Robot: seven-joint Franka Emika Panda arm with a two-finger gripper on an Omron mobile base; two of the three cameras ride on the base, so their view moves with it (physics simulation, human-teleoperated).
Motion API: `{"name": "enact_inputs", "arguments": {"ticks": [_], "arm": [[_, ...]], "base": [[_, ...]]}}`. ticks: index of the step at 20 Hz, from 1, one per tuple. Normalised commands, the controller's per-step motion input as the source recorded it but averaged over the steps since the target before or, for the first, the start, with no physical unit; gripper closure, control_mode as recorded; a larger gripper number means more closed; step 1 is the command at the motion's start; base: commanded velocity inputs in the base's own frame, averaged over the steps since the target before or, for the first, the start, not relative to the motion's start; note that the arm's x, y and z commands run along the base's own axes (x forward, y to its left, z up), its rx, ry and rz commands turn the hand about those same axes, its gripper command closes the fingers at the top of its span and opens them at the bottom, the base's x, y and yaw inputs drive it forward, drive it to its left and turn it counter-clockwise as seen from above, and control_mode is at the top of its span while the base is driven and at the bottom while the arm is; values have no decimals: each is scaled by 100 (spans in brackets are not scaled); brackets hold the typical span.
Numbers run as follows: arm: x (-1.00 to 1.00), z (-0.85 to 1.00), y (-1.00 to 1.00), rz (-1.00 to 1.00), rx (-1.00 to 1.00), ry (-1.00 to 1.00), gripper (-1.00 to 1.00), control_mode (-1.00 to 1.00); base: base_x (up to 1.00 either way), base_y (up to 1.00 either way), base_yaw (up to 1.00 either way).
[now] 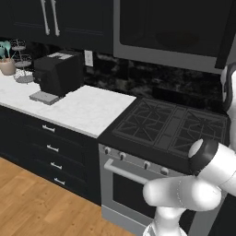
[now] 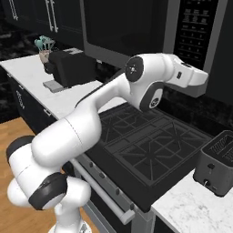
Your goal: Pick the broccoli from the sink and place it in the bowl. Then pick the bowl and place it in the microwave. Then close the microwave door and press the start button.
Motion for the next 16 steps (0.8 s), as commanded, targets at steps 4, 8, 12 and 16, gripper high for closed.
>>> {"name": "enact_inputs", "arguments": {"ticks": [4,8,12,16], "arm": [[14,-3,-32,5,2,0,100,-100],[18,-19,-15,13,11,-3,100,-100],[-25,-4,3,7,11,-15,100,-100],[-87,3,34,0,3,-27,100,-100]], "base": [[0,0,0],[0,0,0],[0,0,0],[0,0,0]]}}
